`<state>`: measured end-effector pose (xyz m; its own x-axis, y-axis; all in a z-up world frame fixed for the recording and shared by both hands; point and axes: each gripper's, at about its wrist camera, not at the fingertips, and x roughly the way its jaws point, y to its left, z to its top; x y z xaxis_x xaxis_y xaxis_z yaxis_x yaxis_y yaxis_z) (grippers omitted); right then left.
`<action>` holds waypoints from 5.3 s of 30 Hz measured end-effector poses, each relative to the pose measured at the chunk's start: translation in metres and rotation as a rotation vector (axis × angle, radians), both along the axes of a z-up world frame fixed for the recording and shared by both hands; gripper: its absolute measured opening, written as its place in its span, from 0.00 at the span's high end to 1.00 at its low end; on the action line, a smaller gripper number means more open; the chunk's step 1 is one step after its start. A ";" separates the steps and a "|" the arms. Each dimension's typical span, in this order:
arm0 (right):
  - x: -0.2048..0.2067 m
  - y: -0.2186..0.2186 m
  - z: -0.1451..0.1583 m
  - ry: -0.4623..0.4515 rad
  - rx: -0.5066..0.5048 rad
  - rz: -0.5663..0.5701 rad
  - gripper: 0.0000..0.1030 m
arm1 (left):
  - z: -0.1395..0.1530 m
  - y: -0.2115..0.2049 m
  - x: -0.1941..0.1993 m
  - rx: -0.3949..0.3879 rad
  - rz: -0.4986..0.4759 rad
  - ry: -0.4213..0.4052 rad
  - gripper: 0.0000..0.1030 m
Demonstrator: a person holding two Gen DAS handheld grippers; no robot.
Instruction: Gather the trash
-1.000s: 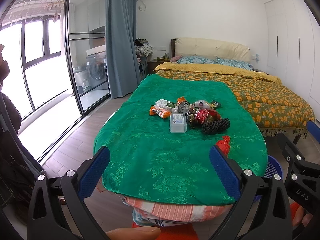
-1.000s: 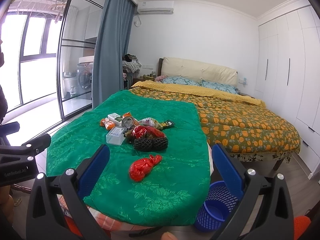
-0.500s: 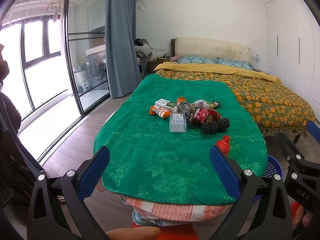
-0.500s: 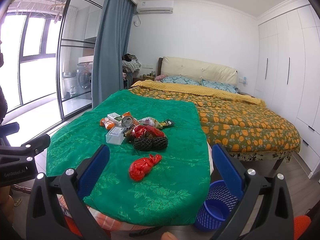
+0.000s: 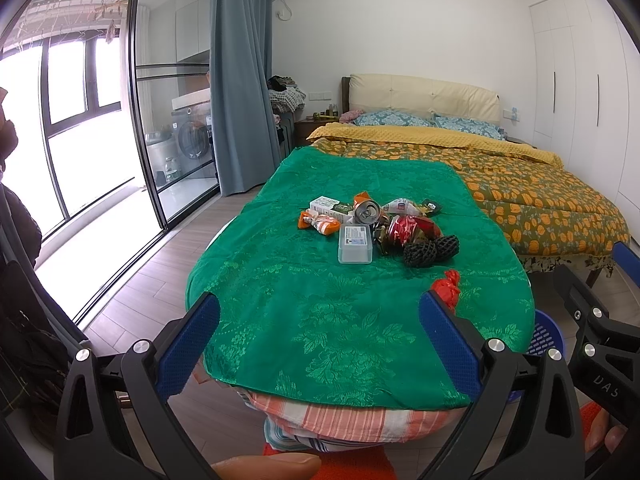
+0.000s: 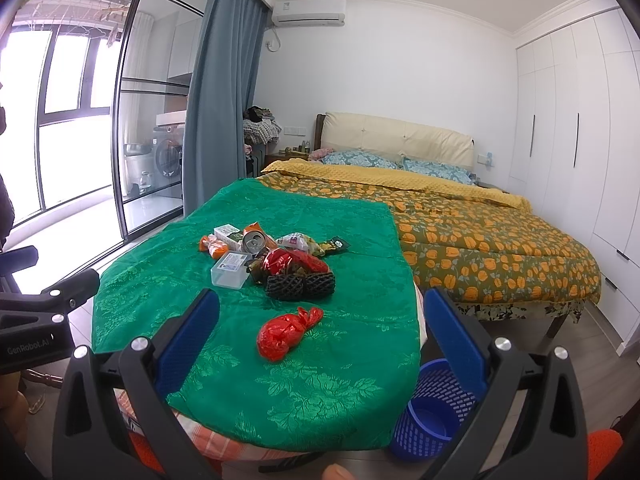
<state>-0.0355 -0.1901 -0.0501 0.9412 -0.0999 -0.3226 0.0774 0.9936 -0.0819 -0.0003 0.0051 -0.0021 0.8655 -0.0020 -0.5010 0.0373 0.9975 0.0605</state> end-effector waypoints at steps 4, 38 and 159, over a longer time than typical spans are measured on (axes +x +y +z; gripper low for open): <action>0.000 -0.001 -0.001 0.003 0.001 -0.001 0.04 | -0.016 -0.001 -0.003 -0.003 0.000 0.003 0.04; 0.001 -0.006 -0.005 0.022 0.007 -0.011 0.04 | -0.031 -0.001 0.003 0.005 0.009 0.032 0.04; 0.164 -0.359 -0.129 0.625 0.438 -0.147 0.62 | -0.134 -0.356 0.184 -0.032 -0.771 0.582 0.42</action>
<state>0.1285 -0.5488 -0.1791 0.5587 0.0494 -0.8279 0.2800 0.9284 0.2443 0.1841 -0.3512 -0.1362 0.2370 -0.4867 -0.8408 0.6983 0.6871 -0.2009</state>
